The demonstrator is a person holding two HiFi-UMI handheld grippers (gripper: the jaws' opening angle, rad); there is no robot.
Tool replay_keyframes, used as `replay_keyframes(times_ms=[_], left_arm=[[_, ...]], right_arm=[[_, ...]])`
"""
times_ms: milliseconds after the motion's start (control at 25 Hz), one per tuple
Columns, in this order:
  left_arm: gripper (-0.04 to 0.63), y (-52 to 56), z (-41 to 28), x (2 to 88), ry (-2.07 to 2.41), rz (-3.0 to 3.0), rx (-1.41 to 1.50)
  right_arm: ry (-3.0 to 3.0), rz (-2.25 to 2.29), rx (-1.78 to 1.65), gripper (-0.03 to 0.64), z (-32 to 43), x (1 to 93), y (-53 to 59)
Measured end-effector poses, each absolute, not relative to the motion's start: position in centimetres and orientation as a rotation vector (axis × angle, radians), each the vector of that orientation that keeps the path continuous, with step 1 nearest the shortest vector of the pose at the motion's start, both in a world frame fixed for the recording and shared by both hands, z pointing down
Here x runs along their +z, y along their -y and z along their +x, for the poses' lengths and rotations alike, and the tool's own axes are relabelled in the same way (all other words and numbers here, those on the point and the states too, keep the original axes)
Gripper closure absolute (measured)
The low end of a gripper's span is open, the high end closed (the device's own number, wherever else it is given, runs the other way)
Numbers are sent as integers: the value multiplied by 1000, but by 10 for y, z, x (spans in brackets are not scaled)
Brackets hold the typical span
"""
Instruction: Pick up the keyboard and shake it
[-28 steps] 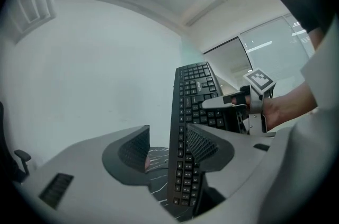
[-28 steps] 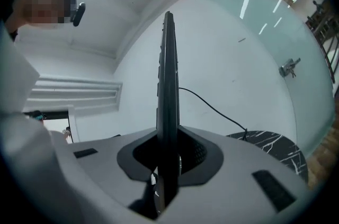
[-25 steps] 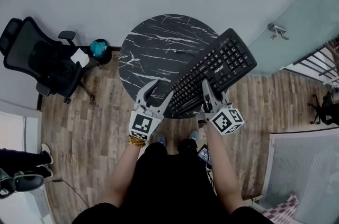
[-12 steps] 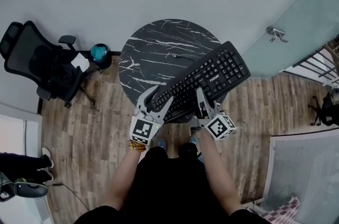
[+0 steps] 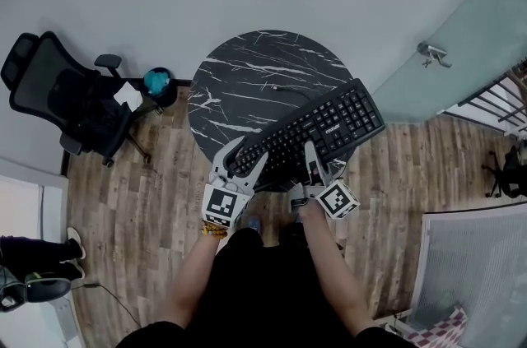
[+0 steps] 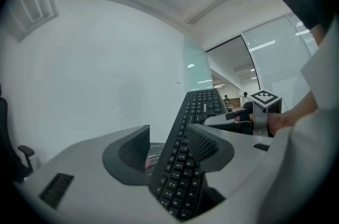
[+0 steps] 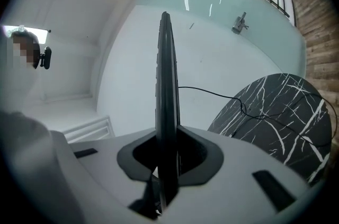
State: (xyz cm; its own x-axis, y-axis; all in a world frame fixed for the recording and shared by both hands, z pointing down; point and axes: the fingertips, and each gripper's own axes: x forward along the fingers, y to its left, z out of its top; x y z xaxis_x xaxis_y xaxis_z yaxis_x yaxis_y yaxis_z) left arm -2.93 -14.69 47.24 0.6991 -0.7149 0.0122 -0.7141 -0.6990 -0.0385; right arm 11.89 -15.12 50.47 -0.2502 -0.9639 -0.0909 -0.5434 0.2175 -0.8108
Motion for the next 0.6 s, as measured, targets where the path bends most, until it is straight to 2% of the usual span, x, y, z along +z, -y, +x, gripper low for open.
replay_keyframes(times_ms=[600], left_arm=[[373, 128, -22, 521, -1186, -2910, -155]], right_arm=[[-1683, -1460, -1136, 545, 120, 613, 157]])
